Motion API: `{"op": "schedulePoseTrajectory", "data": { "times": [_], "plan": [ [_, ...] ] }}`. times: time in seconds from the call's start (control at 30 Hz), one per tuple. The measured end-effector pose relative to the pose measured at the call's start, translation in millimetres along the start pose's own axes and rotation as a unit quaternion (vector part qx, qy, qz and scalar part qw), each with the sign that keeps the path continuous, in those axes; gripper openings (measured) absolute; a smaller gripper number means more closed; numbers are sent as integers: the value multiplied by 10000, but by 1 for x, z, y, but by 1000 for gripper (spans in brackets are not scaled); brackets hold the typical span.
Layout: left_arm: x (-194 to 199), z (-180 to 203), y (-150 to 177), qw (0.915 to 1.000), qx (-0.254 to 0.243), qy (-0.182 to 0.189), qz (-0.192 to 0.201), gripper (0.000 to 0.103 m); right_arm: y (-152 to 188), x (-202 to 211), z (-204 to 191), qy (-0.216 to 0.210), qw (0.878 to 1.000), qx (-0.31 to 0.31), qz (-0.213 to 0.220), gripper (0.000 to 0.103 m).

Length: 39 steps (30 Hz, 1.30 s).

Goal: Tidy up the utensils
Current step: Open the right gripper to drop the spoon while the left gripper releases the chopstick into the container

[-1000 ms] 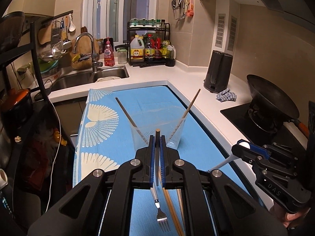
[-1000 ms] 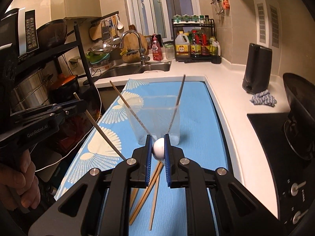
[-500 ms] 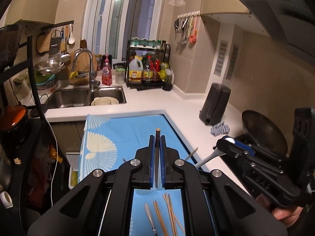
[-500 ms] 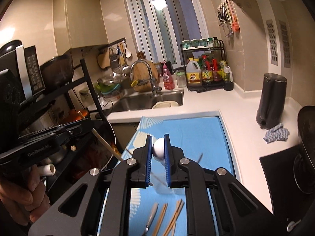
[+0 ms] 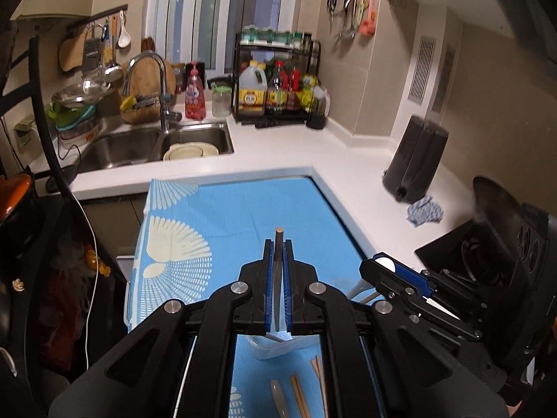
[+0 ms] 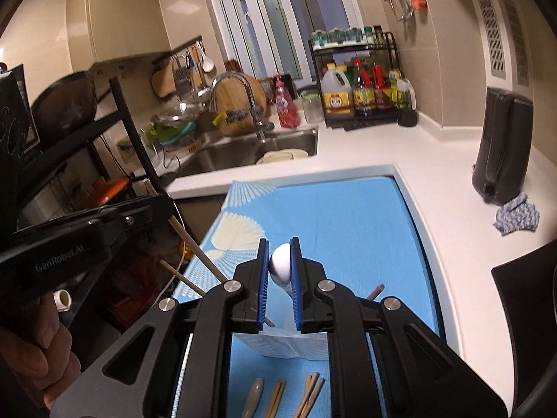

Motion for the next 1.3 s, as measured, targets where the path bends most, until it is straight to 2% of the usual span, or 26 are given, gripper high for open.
{"op": "schedulePoseTrajectory", "data": {
  "times": [0.27, 0.3, 0.33, 0.4, 0.43, 0.47, 0.63, 0.83, 1.1, 1.3],
  "plan": [
    [-36, 1, 30, 9985, -88, -227, -481, 5, 20, -23, 15, 283, 9990, 167, -297, 15],
    [-37, 0, 30, 9984, -71, -269, -495, 6, 19, -23, 15, 322, 9989, 181, -288, 24],
    [-37, -2, 31, 9982, -55, -344, -483, 8, 18, -20, 15, 344, 9989, 191, -240, 28],
    [-33, -6, 28, 9983, 17, -431, -386, 25, 14, -14, 15, 416, 9987, 242, -171, 29],
    [-28, -8, 26, 9984, 76, -471, -310, 43, 12, -10, 13, 460, 9984, 286, -130, 32],
    [-22, -11, 23, 9984, 123, -510, -206, 47, 9, -6, 13, 498, 9982, 333, -86, 33],
    [9, -16, 12, 9974, 226, -642, 218, 47, 2, 19, 0, 757, 9952, 599, 140, 34],
    [49, -17, 14, 9946, 251, -764, 652, 53, 2, 56, -24, 1005, 9899, 918, 407, 39],
    [90, -19, 42, 9909, 321, -749, 1070, 55, 16, 110, -51, 1071, 9856, 1069, 761, 42],
    [110, -21, 80, 9874, 398, -582, 1416, 55, 49, 147, -55, 911, 9834, 964, 1237, 42]
  ]
}}
Point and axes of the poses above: each gripper's, at about its wrist camera, not at the fingertips, and x roughly against the way its jaws point, z to its right, y to its underside, the point moved 8 cm from there along -x, roughly the way its jaws point, and after that the axes turned 11 degrees about -y, right-handed, at the moved point
